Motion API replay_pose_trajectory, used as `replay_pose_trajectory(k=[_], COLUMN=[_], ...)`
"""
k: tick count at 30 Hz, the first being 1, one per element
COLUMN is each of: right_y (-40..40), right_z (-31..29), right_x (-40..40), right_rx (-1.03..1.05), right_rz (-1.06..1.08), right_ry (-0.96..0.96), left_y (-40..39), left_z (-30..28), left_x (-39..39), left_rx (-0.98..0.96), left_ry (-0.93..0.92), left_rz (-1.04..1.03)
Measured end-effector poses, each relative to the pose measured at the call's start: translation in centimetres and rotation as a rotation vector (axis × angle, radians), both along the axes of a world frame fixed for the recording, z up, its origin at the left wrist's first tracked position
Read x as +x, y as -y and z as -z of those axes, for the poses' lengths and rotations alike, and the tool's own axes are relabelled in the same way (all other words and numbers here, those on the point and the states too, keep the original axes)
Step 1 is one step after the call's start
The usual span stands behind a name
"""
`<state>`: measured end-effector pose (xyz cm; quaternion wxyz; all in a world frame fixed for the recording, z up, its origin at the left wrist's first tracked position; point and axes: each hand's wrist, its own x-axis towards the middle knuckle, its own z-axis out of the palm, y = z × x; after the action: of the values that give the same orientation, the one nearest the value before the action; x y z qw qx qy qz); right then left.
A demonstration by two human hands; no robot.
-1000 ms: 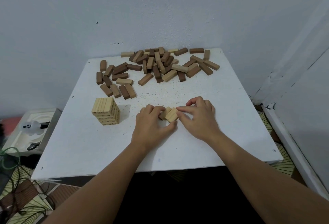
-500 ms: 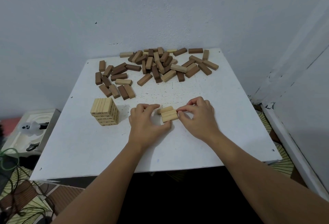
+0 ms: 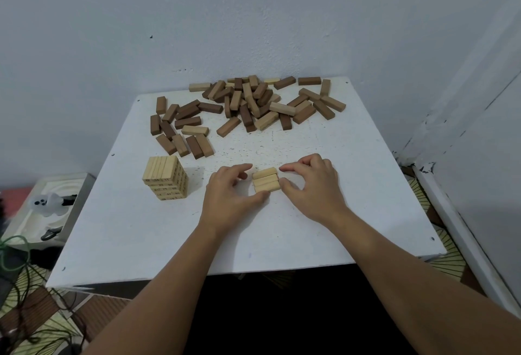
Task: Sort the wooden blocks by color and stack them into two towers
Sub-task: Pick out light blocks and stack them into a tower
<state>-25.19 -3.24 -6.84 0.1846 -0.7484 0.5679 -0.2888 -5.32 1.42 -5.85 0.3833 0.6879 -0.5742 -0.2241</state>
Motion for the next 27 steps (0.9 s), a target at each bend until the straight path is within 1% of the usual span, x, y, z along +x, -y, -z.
replay_pose_trajectory(k=[3,9,18,27], right_y=[0.11,0.21,0.24,0.16], right_z=[0.01,0.04,0.39,0.28], right_x=[0.06,0.05,-0.05,-0.08], right_rx=[0.022,0.039,0.013,0.019], right_rz=[-0.023,-0.064,-0.077,-0.045], right_ry=[-0.063,-0.116,-0.098,-0.055], left_y=[-0.1,0.09,0.52,0.67], left_z=[-0.05,0.08,0.44,0.57], left_x=[0.15,0.16,0.36,0.45], left_rx=[-0.021,-0.041,-0.031,-0.015], left_ry=[-0.019,-0.007,0.046,0.025], left_rz=[-0.01,-0.003,0.001,-0.031])
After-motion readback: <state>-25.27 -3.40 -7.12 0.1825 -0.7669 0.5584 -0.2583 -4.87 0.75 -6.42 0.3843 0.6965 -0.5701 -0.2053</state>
